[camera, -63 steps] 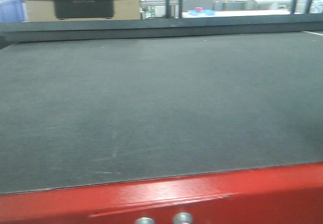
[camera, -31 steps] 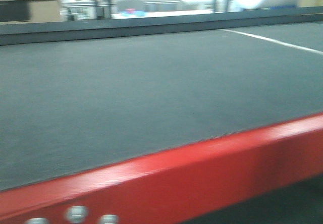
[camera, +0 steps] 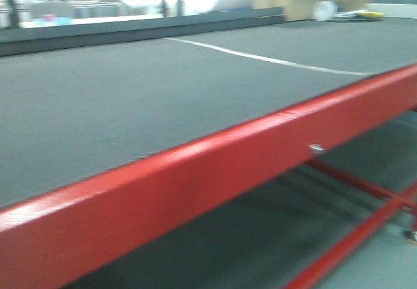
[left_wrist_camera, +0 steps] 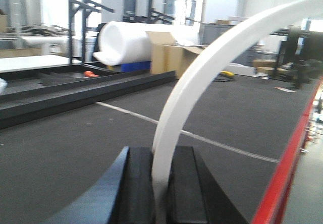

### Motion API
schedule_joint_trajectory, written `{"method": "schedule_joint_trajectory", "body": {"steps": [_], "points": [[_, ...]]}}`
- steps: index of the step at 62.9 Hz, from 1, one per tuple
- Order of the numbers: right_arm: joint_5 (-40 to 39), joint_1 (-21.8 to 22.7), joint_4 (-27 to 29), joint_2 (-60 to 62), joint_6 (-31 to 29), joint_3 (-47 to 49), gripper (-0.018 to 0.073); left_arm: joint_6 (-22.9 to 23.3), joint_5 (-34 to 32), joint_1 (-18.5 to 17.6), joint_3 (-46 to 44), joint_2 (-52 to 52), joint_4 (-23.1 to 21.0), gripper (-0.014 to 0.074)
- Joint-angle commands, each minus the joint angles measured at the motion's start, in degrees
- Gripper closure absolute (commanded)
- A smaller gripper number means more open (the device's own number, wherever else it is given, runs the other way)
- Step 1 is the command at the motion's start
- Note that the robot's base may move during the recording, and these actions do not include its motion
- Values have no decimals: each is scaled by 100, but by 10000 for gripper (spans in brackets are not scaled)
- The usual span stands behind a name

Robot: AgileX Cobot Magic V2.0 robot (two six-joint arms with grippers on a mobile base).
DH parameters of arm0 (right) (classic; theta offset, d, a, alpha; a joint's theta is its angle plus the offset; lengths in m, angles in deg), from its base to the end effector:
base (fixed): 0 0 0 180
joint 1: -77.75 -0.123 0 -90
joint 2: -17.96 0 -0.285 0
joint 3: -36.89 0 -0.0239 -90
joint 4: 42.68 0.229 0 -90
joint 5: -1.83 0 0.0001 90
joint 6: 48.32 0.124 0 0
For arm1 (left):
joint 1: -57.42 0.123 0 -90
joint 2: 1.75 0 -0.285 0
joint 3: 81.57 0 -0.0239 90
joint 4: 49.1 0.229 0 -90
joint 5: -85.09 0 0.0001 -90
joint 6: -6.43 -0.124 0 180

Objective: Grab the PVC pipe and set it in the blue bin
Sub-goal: 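Turn the base away from the table while holding both clamps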

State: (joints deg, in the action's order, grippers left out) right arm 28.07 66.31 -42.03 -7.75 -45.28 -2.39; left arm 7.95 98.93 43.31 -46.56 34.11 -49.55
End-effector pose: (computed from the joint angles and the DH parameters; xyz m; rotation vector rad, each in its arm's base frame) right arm 0.0632 0.0134 0.3624 -0.1127 1.5921 0.2087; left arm 0.0979 -0.0249 0.3989 0.1585 1.4741 -0.2286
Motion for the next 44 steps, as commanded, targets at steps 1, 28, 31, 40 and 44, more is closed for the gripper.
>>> {"method": "schedule_joint_trajectory", "body": {"steps": [1,28,31,40,44], "points": [[-138,-7,-35,16,-13,-1,728,-10,-164,15,-18,-29,-40,707],[-138,-7,-35,16,-13,-1,728,-10,-164,15,-18,-29,-40,707],[-138,-7,-35,16,-13,-1,728,-10,-164,15,-18,-29,-40,707],[-138,-7,-35,16,-13,-1,728,-10,-164,15,-18,-29,-40,707],[-138,-7,-35,16,-13,-1,728,-10,-164,15,-18,-29,-40,707]]}}
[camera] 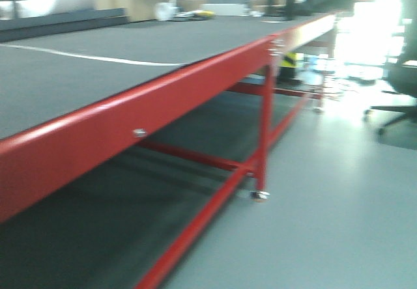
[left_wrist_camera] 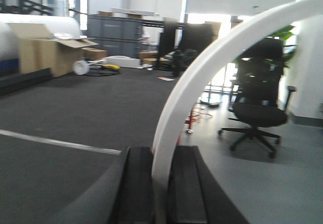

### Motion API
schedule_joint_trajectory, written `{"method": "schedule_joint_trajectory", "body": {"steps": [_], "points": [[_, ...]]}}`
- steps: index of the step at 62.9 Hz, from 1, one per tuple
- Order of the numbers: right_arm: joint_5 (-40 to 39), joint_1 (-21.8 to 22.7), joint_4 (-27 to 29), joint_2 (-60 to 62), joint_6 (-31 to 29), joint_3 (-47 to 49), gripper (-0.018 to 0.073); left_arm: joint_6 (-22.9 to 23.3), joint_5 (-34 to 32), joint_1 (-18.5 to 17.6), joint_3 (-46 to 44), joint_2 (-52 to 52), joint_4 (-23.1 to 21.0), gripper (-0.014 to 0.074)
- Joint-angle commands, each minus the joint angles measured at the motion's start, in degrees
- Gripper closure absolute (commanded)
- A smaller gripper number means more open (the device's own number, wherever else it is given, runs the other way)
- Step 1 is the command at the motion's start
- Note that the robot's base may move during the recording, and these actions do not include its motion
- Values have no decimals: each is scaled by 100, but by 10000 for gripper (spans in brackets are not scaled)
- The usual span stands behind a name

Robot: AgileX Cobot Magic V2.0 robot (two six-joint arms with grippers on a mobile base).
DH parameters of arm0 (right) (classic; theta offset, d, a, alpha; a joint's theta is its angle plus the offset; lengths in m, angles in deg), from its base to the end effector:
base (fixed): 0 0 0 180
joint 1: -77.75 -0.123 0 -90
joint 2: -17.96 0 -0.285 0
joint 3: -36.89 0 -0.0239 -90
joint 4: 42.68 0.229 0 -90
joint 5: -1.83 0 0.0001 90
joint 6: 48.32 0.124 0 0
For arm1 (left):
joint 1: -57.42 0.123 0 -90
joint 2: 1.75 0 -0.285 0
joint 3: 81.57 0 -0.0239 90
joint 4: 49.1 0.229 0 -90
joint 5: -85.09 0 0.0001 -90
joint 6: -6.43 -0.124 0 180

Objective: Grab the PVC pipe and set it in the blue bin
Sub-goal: 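Turn the base away from the table while holding both clamps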

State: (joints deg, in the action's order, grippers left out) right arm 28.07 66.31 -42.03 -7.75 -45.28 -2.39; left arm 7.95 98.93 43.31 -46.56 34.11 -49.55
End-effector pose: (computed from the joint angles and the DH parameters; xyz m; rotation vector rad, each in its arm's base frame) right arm 0.0632 0.0134 0.3624 -0.1127 1.5921 0.2087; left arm 0.0979 -0.0249 0.3989 0.1585 1.4741 -0.2286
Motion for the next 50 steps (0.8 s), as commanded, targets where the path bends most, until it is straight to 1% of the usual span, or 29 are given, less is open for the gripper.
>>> {"method": "schedule_joint_trajectory", "body": {"steps": [1,50], "points": [[-138,-7,-35,16,-13,-1,728,-10,-164,15,-18,-29,-40,707],[-138,-7,-35,16,-13,-1,728,-10,-164,15,-18,-29,-40,707]]}}
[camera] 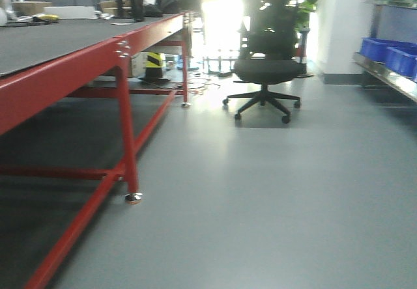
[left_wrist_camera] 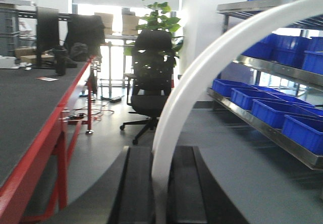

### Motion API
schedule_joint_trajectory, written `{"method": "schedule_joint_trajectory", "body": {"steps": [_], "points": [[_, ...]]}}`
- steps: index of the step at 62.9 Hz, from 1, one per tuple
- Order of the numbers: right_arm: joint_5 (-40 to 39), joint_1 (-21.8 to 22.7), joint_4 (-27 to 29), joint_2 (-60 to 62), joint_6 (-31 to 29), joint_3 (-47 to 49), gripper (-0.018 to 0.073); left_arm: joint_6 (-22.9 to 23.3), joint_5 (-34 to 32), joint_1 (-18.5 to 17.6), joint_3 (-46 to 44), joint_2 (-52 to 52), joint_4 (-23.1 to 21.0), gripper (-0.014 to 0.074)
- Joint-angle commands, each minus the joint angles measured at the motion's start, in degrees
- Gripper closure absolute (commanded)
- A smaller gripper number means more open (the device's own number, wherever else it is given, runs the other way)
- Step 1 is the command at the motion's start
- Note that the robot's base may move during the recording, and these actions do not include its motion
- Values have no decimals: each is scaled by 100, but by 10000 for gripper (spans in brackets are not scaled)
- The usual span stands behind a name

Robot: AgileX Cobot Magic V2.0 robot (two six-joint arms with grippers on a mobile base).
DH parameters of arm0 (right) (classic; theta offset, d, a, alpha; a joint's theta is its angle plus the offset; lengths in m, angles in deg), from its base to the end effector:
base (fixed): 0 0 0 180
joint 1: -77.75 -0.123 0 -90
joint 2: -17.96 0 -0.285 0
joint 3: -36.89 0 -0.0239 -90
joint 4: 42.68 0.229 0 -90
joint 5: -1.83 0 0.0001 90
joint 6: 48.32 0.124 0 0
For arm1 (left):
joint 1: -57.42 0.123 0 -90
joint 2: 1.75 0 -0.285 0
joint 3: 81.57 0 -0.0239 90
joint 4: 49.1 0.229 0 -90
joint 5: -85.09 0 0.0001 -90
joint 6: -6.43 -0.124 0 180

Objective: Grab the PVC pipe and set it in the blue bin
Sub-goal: 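Turn the base away from the table while holding both clamps, then drive the base toward the steel shelf of blue bins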

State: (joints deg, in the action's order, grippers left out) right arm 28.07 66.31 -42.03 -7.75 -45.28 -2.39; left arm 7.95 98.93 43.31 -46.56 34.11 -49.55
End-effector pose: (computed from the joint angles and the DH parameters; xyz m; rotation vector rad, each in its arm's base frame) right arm 0.0632 0.0134 0.3624 -0.1127 1.5921 0.2087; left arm 0.0979 -0.0249 0.3989 0.1585 1.4741 -0.2286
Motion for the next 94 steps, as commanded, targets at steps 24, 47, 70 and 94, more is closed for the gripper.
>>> {"method": "schedule_joint_trajectory", "body": {"steps": [24,47,70,94], "points": [[-138,-7,-35,16,-13,-1,728,-10,-164,15,-18,-29,-40,707],[-138,-7,-35,16,-13,-1,728,-10,-164,15,-18,-29,-40,707],[-138,-7,-35,16,-13,-1,728,-10,-164,15,-18,-29,-40,707],[-138,-7,-35,16,-13,-1,728,-10,-164,15,-18,-29,-40,707]]}}
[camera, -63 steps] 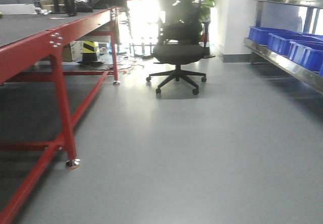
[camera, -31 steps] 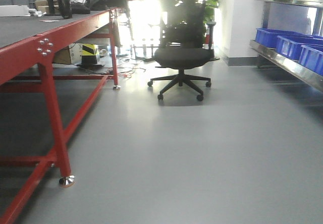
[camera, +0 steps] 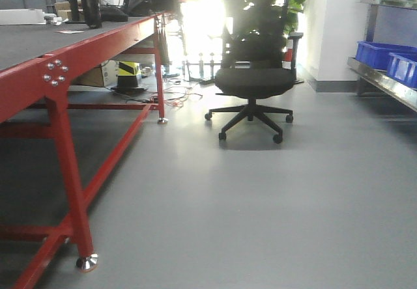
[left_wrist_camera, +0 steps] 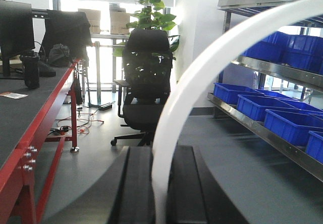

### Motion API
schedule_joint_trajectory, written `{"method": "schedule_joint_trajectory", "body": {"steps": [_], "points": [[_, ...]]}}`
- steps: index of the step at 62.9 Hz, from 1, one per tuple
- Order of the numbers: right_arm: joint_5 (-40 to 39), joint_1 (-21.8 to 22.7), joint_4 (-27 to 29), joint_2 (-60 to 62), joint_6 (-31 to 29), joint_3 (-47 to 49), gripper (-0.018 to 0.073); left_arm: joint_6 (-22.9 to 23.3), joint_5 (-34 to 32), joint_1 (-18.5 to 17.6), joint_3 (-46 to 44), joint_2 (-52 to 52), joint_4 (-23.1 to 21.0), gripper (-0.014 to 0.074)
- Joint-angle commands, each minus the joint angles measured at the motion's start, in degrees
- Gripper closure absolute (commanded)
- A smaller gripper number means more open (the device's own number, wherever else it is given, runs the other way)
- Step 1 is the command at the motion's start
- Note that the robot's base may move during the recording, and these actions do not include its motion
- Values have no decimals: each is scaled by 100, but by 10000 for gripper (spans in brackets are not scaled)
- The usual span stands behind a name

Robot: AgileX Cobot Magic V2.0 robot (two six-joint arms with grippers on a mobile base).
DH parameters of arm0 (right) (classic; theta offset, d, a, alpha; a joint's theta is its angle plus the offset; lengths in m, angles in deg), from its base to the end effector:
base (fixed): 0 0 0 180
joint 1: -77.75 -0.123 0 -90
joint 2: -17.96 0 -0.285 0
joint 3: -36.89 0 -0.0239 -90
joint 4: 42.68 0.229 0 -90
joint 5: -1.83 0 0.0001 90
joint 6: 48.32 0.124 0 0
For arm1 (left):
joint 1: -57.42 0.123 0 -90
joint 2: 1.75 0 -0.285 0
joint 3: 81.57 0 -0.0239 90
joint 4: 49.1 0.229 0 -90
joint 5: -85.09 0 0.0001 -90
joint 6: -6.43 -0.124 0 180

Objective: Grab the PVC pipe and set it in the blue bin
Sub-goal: 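Drive the base toward the steel shelf of blue bins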

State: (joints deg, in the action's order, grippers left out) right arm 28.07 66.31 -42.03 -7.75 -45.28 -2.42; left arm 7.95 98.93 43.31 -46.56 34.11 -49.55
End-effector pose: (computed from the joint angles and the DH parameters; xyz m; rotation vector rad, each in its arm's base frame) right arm 0.0633 0.0134 0.3622 -0.1127 1.5927 0.2087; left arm 0.0979 -0.0249 0.3989 0.1585 1.4741 -0.2286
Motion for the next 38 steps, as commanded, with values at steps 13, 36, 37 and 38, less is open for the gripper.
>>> {"method": "schedule_joint_trajectory", "body": {"steps": [13,36,37,38], "points": [[-138,-7,-35,16,-13,1,728,-10,-164,15,-18,-29,-40,707],[-138,-7,-35,16,-13,1,728,-10,-164,15,-18,-29,-40,707],[-138,-7,-35,16,-13,1,728,-10,-164,15,-18,-29,-40,707],[-138,-7,-35,16,-13,1,728,-10,-164,15,-18,-29,-40,707]]}}
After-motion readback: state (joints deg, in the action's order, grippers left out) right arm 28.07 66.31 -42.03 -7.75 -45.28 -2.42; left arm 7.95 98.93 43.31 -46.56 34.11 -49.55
